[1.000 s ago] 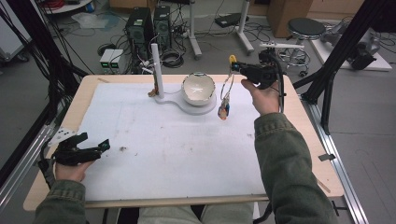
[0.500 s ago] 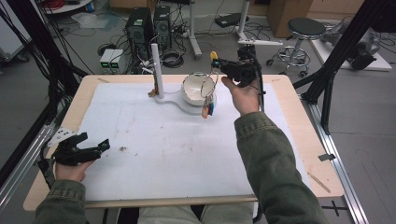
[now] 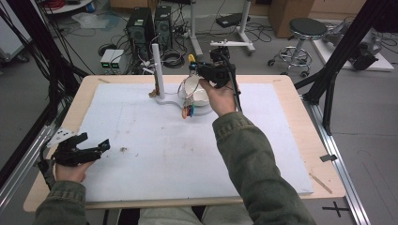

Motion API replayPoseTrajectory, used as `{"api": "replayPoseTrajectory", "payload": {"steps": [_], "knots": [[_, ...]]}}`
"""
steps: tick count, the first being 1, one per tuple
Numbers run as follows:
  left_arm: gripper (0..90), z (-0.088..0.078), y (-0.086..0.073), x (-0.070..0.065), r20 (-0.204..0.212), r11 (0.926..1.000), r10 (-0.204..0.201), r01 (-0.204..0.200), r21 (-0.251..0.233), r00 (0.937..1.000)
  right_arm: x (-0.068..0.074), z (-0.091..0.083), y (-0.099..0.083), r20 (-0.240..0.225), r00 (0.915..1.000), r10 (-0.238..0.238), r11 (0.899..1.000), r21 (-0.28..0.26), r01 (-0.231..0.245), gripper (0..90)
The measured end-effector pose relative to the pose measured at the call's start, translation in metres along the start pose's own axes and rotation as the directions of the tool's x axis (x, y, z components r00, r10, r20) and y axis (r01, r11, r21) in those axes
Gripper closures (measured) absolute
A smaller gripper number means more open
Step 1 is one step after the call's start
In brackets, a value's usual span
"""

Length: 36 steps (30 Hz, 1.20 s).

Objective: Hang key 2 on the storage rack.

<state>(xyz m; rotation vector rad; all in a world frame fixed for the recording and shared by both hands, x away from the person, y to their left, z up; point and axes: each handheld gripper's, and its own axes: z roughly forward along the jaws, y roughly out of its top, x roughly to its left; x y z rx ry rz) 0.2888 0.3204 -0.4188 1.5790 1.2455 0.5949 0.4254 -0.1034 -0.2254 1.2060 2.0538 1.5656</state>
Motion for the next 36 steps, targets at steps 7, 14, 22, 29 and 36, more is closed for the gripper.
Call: {"api": "replayPoseTrajectory", "payload": {"steps": [7,14,22,29,36], "knots": [[1.7,0.000,0.000,0.000,0.016,0.9999,-0.009,0.010,-0.010,0.9998,0.010,0.022,-0.003,-0.009,0.9999,0.004,1.000,-0.002,-0.004,84.5],[1.7,0.001,0.000,0.001,0.019,0.9999,-0.008,0.008,-0.009,0.9998,0.013,0.042,-0.004,-0.021,0.9994,0.029,1.000,-0.002,-0.029,84.6],[1.7,0.004,0.001,-0.001,0.032,0.9999,-0.002,0.002,-0.011,0.9995,0.018,0.059,0.003,-0.008,0.9999,0.013,1.000,0.004,-0.013,84.5],[1.7,0.005,0.001,0.000,0.034,0.9999,0.000,0.000,-0.010,0.9994,0.020,0.074,0.009,0.006,0.9998,0.021,1.000,-0.002,-0.021,84.6],[1.7,0.005,0.001,-0.001,0.035,1.0000,0.003,-0.003,-0.007,0.9994,0.018,0.085,0.014,0.008,0.9992,0.040,0.999,-0.016,-0.040,84.5]]}}
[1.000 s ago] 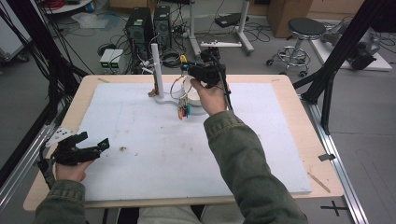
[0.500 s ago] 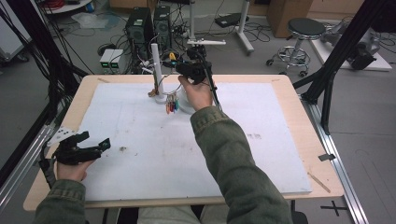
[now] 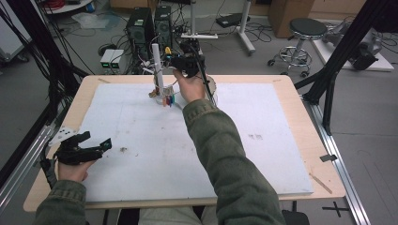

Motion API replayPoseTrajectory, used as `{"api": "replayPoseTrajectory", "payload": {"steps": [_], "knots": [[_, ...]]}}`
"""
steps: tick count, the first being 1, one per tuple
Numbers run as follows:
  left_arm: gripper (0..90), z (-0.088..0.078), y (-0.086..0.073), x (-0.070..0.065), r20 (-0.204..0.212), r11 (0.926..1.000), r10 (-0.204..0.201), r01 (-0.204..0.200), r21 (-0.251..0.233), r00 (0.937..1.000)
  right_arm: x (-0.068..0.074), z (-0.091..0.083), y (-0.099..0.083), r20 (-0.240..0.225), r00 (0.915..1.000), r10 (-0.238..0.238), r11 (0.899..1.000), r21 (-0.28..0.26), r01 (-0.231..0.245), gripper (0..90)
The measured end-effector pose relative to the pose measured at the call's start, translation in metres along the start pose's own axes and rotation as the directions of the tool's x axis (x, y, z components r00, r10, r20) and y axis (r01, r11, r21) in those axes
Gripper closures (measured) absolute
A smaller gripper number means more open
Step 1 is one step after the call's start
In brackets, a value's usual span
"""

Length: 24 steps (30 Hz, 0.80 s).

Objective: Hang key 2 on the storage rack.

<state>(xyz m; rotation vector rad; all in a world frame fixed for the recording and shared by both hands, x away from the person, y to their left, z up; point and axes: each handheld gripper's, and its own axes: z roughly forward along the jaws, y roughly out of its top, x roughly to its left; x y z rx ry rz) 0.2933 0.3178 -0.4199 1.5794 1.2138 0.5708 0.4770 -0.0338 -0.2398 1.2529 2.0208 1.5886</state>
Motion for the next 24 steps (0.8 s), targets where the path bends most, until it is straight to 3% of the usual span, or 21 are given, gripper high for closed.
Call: {"api": "replayPoseTrajectory", "payload": {"steps": [6,24], "knots": [[1.7,0.001,0.000,0.001,0.001,1.0000,0.002,-0.002,0.002,1.0000,0.003,0.009,0.011,-0.020,0.9994,0.028,0.999,-0.019,-0.028,84.5],[1.7,0.003,0.000,0.002,0.003,1.0000,0.001,-0.001,0.000,1.0000,0.013,0.029,0.031,0.008,1.0000,-0.005,1.000,-0.012,0.005,84.5]]}}
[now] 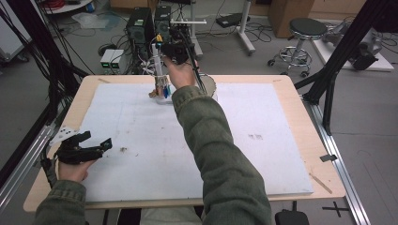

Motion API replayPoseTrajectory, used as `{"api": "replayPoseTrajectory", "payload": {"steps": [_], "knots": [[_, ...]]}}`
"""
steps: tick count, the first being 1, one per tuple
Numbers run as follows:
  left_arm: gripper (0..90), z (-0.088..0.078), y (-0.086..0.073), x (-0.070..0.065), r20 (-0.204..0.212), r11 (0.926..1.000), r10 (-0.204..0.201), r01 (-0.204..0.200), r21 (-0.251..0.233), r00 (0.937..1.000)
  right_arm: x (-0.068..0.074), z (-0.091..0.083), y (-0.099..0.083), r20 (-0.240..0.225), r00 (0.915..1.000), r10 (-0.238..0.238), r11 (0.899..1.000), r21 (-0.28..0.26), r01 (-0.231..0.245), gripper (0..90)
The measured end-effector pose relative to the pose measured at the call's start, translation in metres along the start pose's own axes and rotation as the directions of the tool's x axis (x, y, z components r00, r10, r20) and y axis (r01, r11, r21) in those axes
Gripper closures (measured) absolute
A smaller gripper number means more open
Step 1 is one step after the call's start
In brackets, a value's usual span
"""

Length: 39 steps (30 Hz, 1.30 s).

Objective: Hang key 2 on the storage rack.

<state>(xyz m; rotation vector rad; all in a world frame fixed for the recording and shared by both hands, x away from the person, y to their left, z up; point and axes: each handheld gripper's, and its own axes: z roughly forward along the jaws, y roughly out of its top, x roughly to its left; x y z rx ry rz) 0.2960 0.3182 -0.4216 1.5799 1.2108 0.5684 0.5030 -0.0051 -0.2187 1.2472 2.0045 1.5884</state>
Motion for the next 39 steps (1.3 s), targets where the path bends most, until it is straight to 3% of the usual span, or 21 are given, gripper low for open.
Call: {"api": "replayPoseTrajectory", "payload": {"steps": [12,23,39], "knots": [[1.7,0.000,0.000,0.000,0.001,1.0000,0.002,-0.002,0.000,1.0000,0.005,0.014,0.004,0.009,0.9999,-0.005,1.000,0.003,0.005,84.5],[1.7,0.001,0.000,0.000,0.008,0.9999,0.009,-0.009,0.006,0.9999,0.008,0.030,-0.007,0.019,0.9997,-0.013,0.999,0.050,0.012,84.4],[1.7,0.002,0.000,0.001,0.015,0.9999,0.011,-0.011,0.007,0.9998,0.004,0.036,-0.018,0.028,0.9996,0.004,0.995,0.099,-0.007,83.3]]}}
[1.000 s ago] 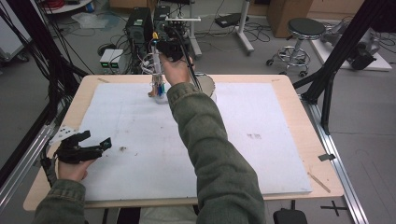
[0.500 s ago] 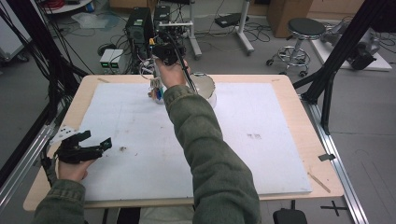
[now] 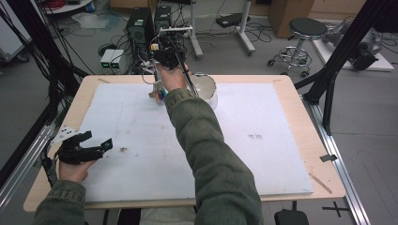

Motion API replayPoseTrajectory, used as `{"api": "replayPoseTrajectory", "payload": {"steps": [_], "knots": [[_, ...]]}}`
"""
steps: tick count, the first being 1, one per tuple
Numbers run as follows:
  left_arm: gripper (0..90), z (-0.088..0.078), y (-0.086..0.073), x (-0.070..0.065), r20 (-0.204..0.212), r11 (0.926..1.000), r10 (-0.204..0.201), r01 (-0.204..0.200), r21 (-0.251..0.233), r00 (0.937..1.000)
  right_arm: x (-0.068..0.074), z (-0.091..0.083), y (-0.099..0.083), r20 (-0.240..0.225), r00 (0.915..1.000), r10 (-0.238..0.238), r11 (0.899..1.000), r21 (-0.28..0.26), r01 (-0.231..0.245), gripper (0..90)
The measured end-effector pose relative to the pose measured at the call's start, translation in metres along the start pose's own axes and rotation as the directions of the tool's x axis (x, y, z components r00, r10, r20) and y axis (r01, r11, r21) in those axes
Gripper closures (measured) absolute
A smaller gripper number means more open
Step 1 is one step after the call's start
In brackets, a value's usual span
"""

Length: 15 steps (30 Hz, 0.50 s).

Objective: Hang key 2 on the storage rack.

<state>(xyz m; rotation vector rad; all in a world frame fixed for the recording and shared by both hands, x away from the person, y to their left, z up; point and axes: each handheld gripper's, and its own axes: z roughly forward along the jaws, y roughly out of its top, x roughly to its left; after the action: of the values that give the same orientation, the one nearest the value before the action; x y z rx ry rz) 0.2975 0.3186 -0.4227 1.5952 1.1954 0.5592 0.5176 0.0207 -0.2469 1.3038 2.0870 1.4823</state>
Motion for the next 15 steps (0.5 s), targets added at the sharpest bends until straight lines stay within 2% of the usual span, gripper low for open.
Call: {"api": "replayPoseTrajectory", "payload": {"steps": [6,8,10,13,15], "knots": [[1.7,0.000,0.000,0.001,0.000,1.0000,-0.005,0.005,-0.001,1.0000,-0.005,-0.002,-0.003,0.003,0.9998,0.018,0.999,0.031,-0.018,77.8],[1.7,0.000,0.000,0.001,-0.001,1.0000,-0.004,0.004,-0.001,1.0000,-0.007,-0.004,-0.004,0.009,0.9997,0.021,0.999,0.026,-0.021,69.1],[1.7,0.000,0.000,0.001,-0.003,1.0000,-0.008,0.008,-0.004,1.0000,-0.011,-0.009,-0.007,0.006,0.9999,0.013,1.000,0.014,-0.013,54.3],[1.7,0.000,0.000,0.001,-0.003,1.0000,-0.006,0.006,-0.003,1.0000,-0.019,-0.016,-0.009,0.004,0.9996,0.027,1.000,0.007,-0.027,40.0],[1.7,0.000,0.000,0.001,-0.003,1.0000,-0.002,0.002,0.001,1.0000,-0.023,-0.020,-0.010,0.025,0.9990,0.037,0.999,0.018,-0.037,30.2]]}}
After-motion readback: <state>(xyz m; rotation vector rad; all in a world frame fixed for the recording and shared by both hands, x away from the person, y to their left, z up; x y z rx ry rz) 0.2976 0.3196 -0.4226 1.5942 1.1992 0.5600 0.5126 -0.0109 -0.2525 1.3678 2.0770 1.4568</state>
